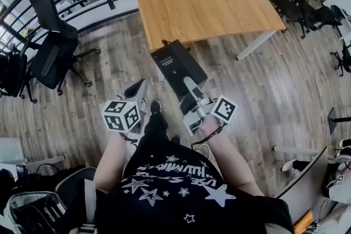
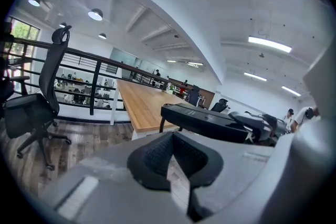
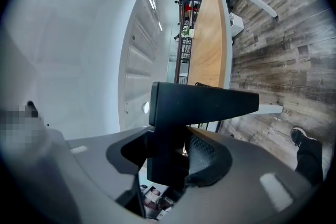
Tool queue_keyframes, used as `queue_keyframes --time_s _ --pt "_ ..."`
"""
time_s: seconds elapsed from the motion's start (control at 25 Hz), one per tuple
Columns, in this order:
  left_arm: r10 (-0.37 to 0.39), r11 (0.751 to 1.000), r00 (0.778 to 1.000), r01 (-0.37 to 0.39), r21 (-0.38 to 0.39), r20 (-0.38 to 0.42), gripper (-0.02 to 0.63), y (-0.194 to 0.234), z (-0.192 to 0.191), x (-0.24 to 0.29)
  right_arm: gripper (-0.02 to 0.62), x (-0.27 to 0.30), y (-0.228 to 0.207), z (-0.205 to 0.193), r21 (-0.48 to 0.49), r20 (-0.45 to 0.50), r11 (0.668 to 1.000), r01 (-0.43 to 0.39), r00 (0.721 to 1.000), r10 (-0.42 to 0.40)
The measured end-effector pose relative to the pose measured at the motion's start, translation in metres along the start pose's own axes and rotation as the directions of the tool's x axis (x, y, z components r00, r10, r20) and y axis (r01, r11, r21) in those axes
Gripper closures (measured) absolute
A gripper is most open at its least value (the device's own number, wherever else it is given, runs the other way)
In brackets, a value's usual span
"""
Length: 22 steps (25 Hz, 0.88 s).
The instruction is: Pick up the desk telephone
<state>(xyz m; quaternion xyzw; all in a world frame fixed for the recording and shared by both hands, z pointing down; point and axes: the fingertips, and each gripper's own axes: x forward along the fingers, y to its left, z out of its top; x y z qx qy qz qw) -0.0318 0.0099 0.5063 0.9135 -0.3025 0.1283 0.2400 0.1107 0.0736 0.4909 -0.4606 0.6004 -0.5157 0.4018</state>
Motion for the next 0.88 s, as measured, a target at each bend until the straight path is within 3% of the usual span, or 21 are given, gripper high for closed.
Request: queue_keyframes --time_s 0.52,0.88 --pt "0.011 1.000 1.000 -0.011 0.005 -0.008 0.604 -0.021 -0.006 -0.009 0.402 -0.012 0.003 0.001 0.024 -0.007 1.000 -0.012 1.000 0.012" --pt "0.003 1.000 1.000 -0.003 0.008 -0.014 0.604 -0.013 -0.011 -0.012 0.402 -0.006 -0.005 -0.011 0.007 -0.022 1.000 0.000 1.000 0.000"
